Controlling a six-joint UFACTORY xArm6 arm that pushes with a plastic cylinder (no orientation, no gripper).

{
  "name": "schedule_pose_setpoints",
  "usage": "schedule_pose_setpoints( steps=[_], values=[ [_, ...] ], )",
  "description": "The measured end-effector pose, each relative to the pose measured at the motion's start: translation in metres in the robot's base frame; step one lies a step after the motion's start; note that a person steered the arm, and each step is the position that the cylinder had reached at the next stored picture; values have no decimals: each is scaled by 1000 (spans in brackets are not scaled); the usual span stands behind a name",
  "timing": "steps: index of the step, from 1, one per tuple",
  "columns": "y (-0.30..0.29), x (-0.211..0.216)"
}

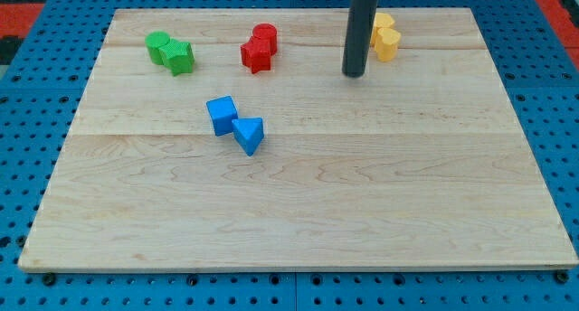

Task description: Push the red circle closer to the yellow heart

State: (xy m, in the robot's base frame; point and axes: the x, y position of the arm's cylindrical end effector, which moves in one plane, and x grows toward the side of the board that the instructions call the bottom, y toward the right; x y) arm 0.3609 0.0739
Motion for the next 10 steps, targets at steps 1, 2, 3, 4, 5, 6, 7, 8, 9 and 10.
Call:
schedule_pose_setpoints(
  steps=[1, 2, 3, 4, 5, 6, 7, 8, 9, 10],
  values=[
    [-68, 4],
    [-148, -8],
    [-181, -36],
    [-148, -94],
    [-159, -140],
    [-86, -122],
    [-65, -65],
    [-61, -103],
    [-101, -86],
    [-131, -77]
  ],
)
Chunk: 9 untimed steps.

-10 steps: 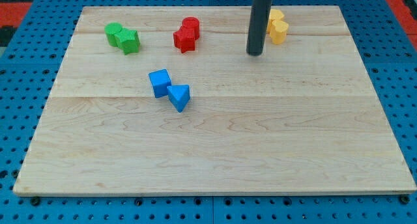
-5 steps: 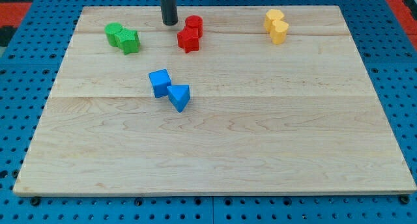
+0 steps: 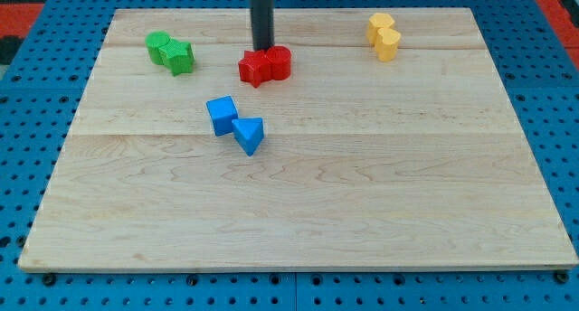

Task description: Push the red circle closer to the yellow heart

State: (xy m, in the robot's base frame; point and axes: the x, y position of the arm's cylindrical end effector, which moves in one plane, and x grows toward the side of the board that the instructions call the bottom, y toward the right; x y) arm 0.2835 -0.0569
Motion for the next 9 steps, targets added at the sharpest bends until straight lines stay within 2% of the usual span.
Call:
schedule_pose_setpoints(
  steps=[1, 2, 3, 4, 5, 6, 8, 9],
  values=[
    [22, 26],
    [43, 30],
    [1, 41],
    [83, 67],
    [84, 60],
    [49, 43],
    [112, 8],
    [171, 19]
  ],
)
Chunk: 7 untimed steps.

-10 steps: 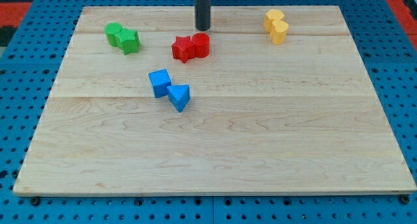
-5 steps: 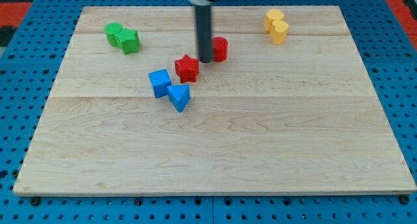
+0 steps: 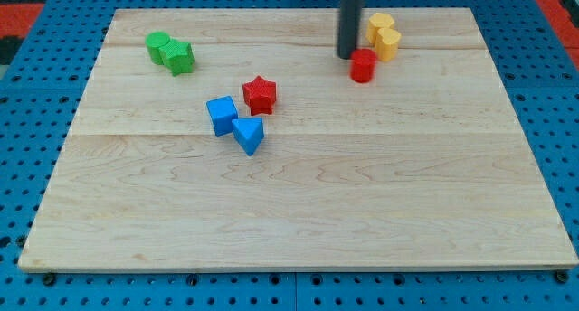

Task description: Push the red circle closer to the yellow heart

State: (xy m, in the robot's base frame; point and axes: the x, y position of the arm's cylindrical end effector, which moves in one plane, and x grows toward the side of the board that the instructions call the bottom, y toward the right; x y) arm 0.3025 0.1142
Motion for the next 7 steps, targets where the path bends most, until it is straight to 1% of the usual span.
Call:
schedule_pose_setpoints(
  steps=[1, 2, 3, 4, 5, 6, 7],
  values=[
    [20, 16],
    [3, 45],
    [8, 74],
    [24, 102],
    [-6, 130],
    [61, 181],
    [87, 152]
  ],
)
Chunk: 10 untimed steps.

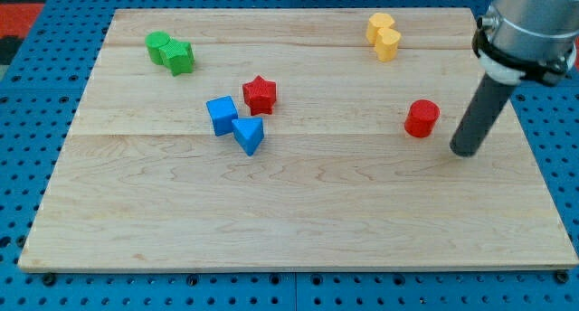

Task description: Push the red circle closer to the yellow heart

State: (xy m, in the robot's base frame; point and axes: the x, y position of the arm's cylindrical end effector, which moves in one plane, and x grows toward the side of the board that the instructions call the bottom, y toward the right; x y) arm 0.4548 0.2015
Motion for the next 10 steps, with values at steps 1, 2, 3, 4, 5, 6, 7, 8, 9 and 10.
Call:
schedule_pose_setpoints(
  steps=[1, 2, 3, 4, 5, 6, 7, 8, 9, 10],
  values=[
    [-43, -60],
    [-16, 4],
    [-45, 5],
    [-59, -14],
    [-84, -35],
    [-98, -53],
    [-93, -71],
    [-85, -85],
    [-43, -58],
    [-45, -86]
  ],
)
